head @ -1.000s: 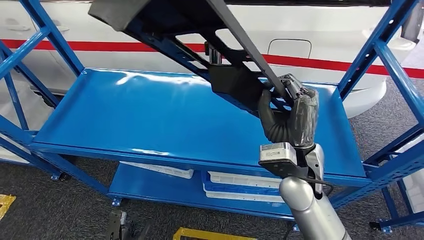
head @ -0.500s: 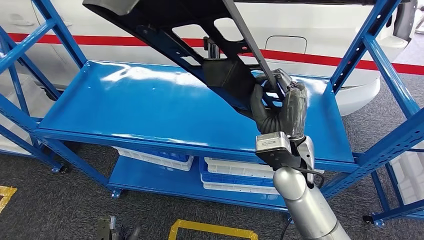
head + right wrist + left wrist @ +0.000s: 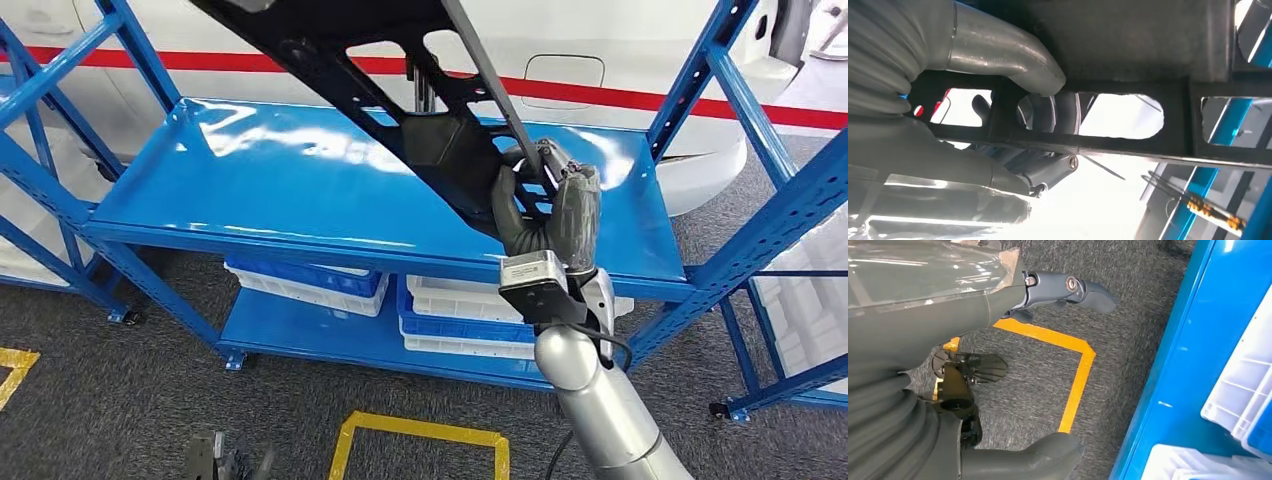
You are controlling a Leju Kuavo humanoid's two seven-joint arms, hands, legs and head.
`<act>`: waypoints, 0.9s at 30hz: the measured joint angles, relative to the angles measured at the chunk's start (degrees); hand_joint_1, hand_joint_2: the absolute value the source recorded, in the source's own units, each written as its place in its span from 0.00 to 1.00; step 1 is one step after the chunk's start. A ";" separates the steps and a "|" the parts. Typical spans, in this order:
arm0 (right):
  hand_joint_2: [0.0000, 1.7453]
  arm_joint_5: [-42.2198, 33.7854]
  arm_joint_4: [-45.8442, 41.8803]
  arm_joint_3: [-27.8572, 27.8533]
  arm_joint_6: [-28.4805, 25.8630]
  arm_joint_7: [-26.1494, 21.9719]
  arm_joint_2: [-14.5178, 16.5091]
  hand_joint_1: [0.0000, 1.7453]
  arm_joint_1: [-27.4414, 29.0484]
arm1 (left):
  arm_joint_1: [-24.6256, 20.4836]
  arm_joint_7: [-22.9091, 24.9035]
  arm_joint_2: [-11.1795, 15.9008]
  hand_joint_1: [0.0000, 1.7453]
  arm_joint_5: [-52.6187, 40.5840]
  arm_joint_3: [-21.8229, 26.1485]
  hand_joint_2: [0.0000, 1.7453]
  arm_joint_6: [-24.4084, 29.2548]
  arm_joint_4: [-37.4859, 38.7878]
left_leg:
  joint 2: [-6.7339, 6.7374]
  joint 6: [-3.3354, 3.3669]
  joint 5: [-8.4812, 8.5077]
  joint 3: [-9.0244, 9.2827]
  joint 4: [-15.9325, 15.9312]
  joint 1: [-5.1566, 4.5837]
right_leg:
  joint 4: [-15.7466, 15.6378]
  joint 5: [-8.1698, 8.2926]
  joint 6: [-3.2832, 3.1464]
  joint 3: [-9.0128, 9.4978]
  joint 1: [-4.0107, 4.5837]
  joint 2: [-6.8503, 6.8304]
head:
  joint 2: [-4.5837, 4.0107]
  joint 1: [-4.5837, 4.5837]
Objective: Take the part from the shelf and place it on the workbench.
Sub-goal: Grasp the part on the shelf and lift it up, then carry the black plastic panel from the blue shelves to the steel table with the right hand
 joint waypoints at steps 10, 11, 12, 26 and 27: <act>1.00 -1.40 2.83 -0.63 1.04 -1.75 1.60 1.00 -1.18 | -0.36 0.31 0.07 0.00 0.42 0.10 1.00 -0.40 -0.04 | -0.73 -2.12 -8.77 1.05 10.96 1.64 | 0.03 4.91 -1.81 -4.77 -0.32 -0.05 | 0.00 -0.38; 1.00 -1.42 2.92 -0.81 1.05 -1.87 1.62 1.00 -1.18 | -0.59 0.32 0.07 0.00 0.42 0.10 1.00 -0.44 -0.09 | -0.85 -1.95 -8.21 4.08 6.96 1.64 | 0.03 5.26 -1.47 -5.13 -0.28 -0.04 | 0.00 -0.40; 1.00 -1.43 2.97 -0.99 1.05 -1.96 1.66 1.00 -1.22 | -0.86 0.33 0.08 0.00 0.41 0.11 1.00 -0.46 -0.13 | -1.01 -1.75 -8.02 6.53 3.51 1.54 | 0.02 5.64 -1.11 -5.38 -0.24 -0.07 | 0.00 -0.30; 1.00 -3.76 3.97 -2.61 2.61 -3.76 1.98 1.00 -1.09 | -1.84 0.65 -0.08 0.00 0.27 0.10 1.00 0.05 -0.20 | -0.30 1.63 -0.15 0.21 -1.35 -0.18 | 9.51 0.09 0.66 -4.22 0.36 -0.04 | 0.00 0.34; 1.00 -3.76 3.97 -2.66 2.62 -3.65 2.08 1.00 -1.12 | -1.85 0.63 -0.11 0.00 0.21 0.08 1.00 0.11 -0.21 | -0.30 1.42 0.45 -0.44 -1.18 -0.32 | 5.06 -0.01 0.52 -1.00 0.59 -0.04 | 0.00 0.35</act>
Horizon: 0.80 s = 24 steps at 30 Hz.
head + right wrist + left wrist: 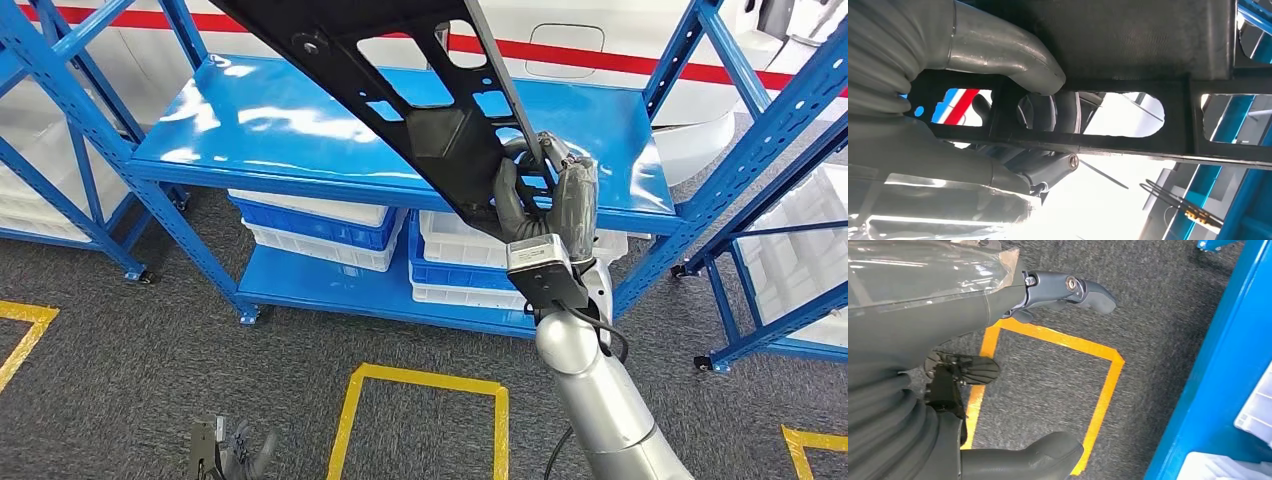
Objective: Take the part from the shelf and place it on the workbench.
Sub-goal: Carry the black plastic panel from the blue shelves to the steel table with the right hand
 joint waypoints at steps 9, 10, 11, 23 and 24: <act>1.00 0.01 0.01 -0.30 0.27 0.53 0.90 1.00 0.13 | 0.10 -0.10 -0.18 0.00 -0.17 -0.15 1.00 0.17 -0.03 | -0.63 -2.94 -8.06 -4.40 10.83 0.88 | -7.00 2.40 -2.89 1.08 -0.48 -0.10 | 0.00 -0.67; 1.00 0.07 0.01 -0.31 0.42 0.83 1.04 1.00 0.14 | 0.11 -0.05 -0.19 0.00 -0.16 -0.15 1.00 0.17 -0.03 | -0.63 -3.27 -9.95 -5.09 14.65 1.16 | -6.95 3.14 -2.91 0.17 -0.47 -0.11 | 0.00 -0.70; 1.00 0.16 0.02 -0.32 0.61 1.15 1.19 1.00 0.14 | 0.12 -0.01 -0.20 0.00 -0.11 -0.15 1.00 0.19 -0.03 | -0.62 -3.52 -10.41 -5.08 17.01 1.45 | -6.91 3.81 -2.80 -0.71 -0.48 -0.10 | 0.00 -0.70; 1.00 0.72 0.89 -1.28 1.69 1.93 3.15 1.00 -1.51 | -0.01 -0.11 -0.25 0.00 0.58 -0.07 1.00 0.55 -0.07 | -0.38 0.04 -4.92 6.07 -0.09 1.07 | -1.44 3.19 -0.12 -7.69 -0.47 -0.07 | 0.00 -0.32; 1.00 0.74 1.05 -1.34 1.70 1.92 3.15 1.00 -1.53 | 0.00 -0.13 -0.25 0.00 0.63 -0.05 1.00 0.56 -0.07 | -0.39 0.41 -4.19 5.13 -0.08 0.87 | 2.29 0.41 -0.68 -8.88 -0.40 -0.03 | 0.00 -0.17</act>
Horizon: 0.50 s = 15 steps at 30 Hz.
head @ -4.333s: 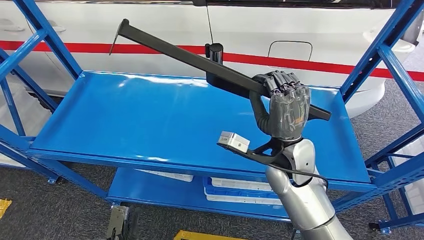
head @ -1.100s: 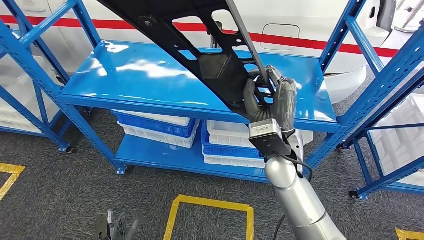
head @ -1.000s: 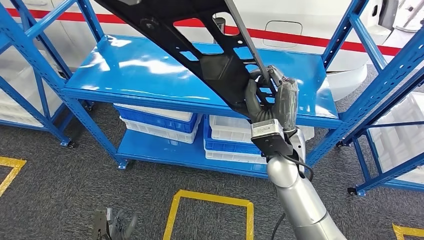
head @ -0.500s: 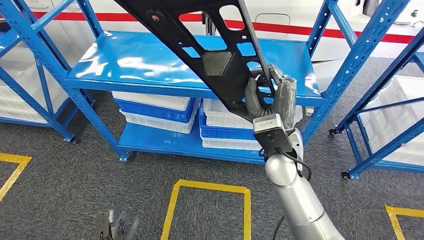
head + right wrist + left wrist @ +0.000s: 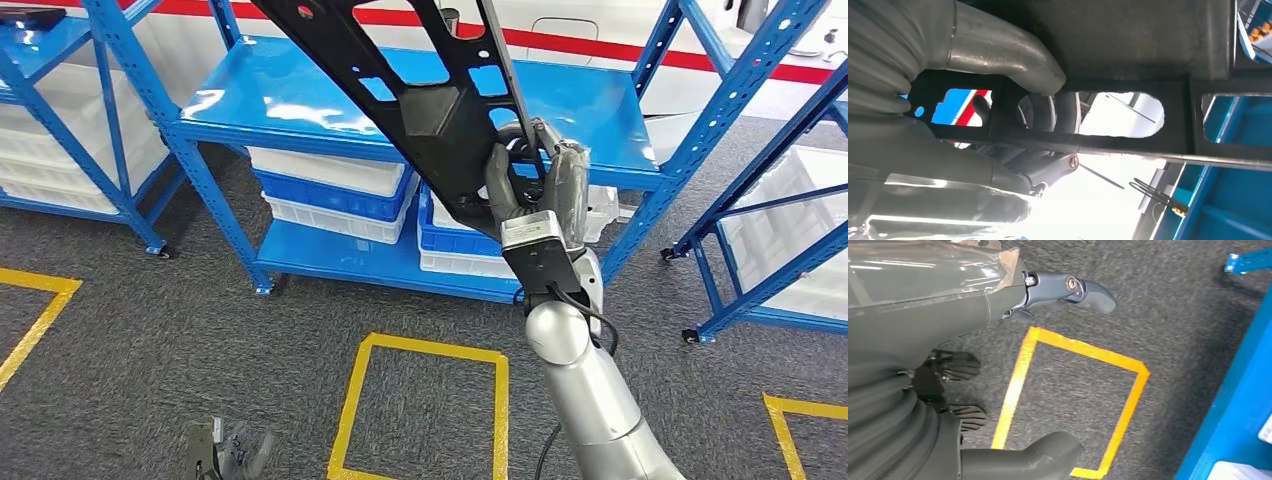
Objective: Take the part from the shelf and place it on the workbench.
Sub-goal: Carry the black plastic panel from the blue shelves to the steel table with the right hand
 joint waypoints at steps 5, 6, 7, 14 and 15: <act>1.00 0.12 0.93 -0.03 0.01 -0.57 0.02 1.00 0.01 | 0.08 -0.27 -0.04 0.00 0.28 0.02 1.00 -0.09 0.00 | 0.05 0.29 3.92 -5.02 0.13 -0.84 | 5.24 -0.92 0.77 3.54 0.63 0.05 | 0.00 0.17; 1.00 0.12 1.08 -0.02 0.01 -0.72 0.08 1.00 -0.13 | 0.09 -0.33 -0.04 0.00 0.45 0.03 1.00 -0.11 0.00 | 0.02 0.19 4.65 -5.79 0.19 -1.00 | 1.46 -0.50 0.67 6.87 0.88 0.03 | 0.00 0.17; 1.00 0.12 1.19 -0.01 0.01 -0.84 0.17 1.00 -0.36 | 0.09 -0.40 -0.04 0.00 0.57 0.03 1.00 -0.13 0.00 | 0.02 0.02 5.31 -6.39 0.26 -1.15 | -3.00 -0.84 0.32 10.23 1.19 0.01 | 0.00 0.17; 1.00 -0.03 2.16 0.00 0.04 -1.48 0.60 1.00 -0.81 | 0.44 -0.71 0.29 0.00 1.02 0.18 1.00 -0.31 0.00 | -0.29 -2.32 2.29 -8.90 3.99 -0.44 | -10.23 0.46 -2.64 12.38 0.44 -0.17 | 0.00 -0.22; 1.00 -0.13 2.29 0.01 0.07 -1.64 0.63 1.00 -0.84 | 0.50 -0.84 0.30 0.00 1.14 0.18 1.00 -0.36 0.00 | -0.35 -2.91 -0.99 -9.76 7.45 -0.17 | -10.22 1.12 -2.89 11.71 0.49 -0.18 | 0.00 -0.31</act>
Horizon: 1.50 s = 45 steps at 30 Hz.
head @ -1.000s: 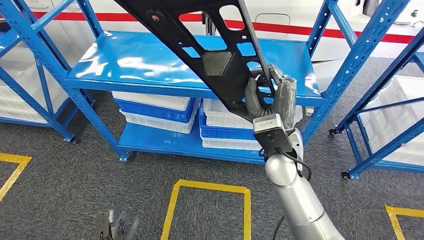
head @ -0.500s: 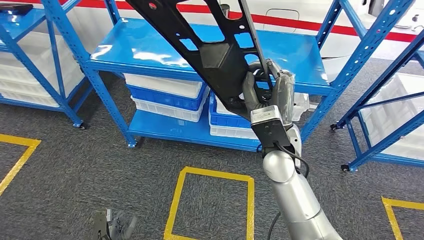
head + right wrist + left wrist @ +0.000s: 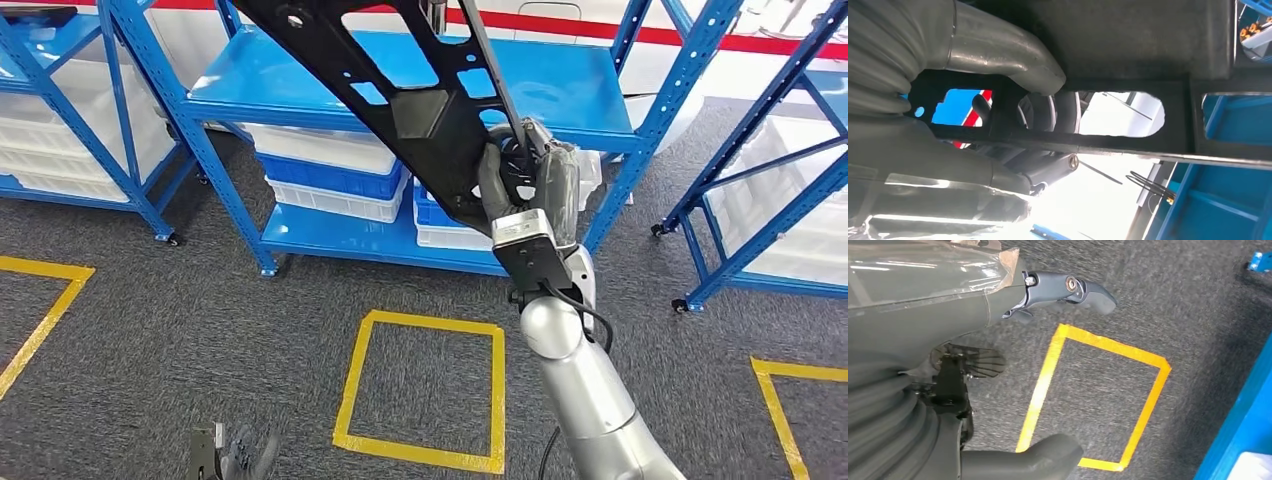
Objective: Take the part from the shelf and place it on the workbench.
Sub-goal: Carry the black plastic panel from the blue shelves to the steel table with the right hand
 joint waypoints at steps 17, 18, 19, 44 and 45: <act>1.00 -2.09 2.31 -0.02 0.52 -0.54 -0.28 1.00 -1.82 | 0.33 -3.43 0.17 0.00 1.56 0.93 1.00 -2.45 -0.09 | -0.26 0.50 -0.73 10.22 -6.46 0.61 | 0.64 5.33 3.53 -6.54 -0.62 -0.02 | 0.00 0.28; 1.00 -2.13 2.33 -0.02 0.52 -0.54 -0.35 1.00 -1.82 | 0.35 -3.51 0.17 0.00 1.60 0.95 1.00 -2.57 -0.09 | -0.24 0.72 -0.59 10.06 -6.46 0.53 | 0.49 5.60 3.75 -6.62 -0.68 -0.02 | 0.00 0.27; 1.00 -2.14 2.36 -0.03 0.52 -0.55 -0.43 1.00 -1.82 | 0.38 -3.57 0.18 0.00 1.62 0.97 1.00 -2.67 -0.09 | -0.23 0.89 -0.48 9.92 -6.45 0.48 | 0.38 5.81 3.94 -6.69 -0.72 -0.01 | 0.00 0.27; 1.00 -2.33 2.40 -0.32 0.32 -0.57 -1.23 1.00 -1.07 | 0.49 -4.19 0.19 0.00 1.48 0.98 1.00 -3.36 -0.11 | 0.04 1.15 -0.23 9.56 -6.40 0.46 | 0.44 6.30 4.51 -7.21 -0.70 0.14 | 0.00 0.24; 1.00 -2.33 2.40 -0.32 0.32 -0.57 -1.23 1.00 -1.07 | 0.49 -4.19 0.19 0.00 1.48 0.98 1.00 -3.36 -0.11 | 0.04 1.14 -0.22 9.55 -6.40 0.46 | 0.45 6.30 4.51 -7.22 -0.70 0.14 | 0.00 0.24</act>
